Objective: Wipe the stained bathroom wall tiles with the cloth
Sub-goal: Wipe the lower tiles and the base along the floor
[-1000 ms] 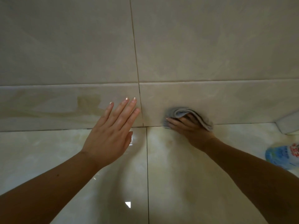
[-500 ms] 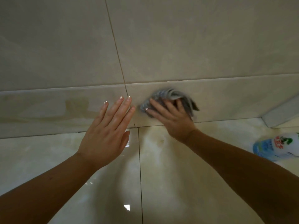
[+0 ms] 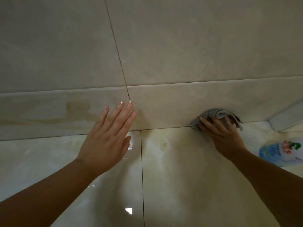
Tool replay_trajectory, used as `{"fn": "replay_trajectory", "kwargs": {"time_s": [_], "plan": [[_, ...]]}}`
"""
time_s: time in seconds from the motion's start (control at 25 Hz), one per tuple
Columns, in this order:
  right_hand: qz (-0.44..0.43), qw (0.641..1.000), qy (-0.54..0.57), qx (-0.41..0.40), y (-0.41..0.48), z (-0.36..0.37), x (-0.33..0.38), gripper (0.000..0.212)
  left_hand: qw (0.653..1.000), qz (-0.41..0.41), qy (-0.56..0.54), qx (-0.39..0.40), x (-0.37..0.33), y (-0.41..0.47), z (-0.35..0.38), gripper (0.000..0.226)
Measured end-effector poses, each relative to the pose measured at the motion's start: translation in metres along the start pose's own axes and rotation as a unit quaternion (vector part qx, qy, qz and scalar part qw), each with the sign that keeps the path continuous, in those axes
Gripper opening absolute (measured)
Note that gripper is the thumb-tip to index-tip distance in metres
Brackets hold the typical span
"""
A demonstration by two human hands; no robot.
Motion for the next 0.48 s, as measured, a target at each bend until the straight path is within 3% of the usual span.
{"fn": "replay_trajectory", "kwargs": {"time_s": [0.24,0.48], "plan": [[-0.047,0.996,0.058,-0.038,0.027,-0.029,0.03,0.058,1.0,-0.001,-0.005,-0.01,0.003,-0.008,-0.006,0.067],[-0.031,0.986,0.08,-0.141,0.073,-0.081,0.034,0.037,1.0,-0.009,-0.012,-0.019,0.001,-0.016,-0.016,0.068]]}}
Point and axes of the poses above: each hand's wrist, its own y-axis towards the middle knuckle, its own z-axis out of the palm, x = y × z, the point moved 7 cm from there along y, towards the middle knuckle, and after that the axes turned 6 degrees about z, right-handed, at the moved point
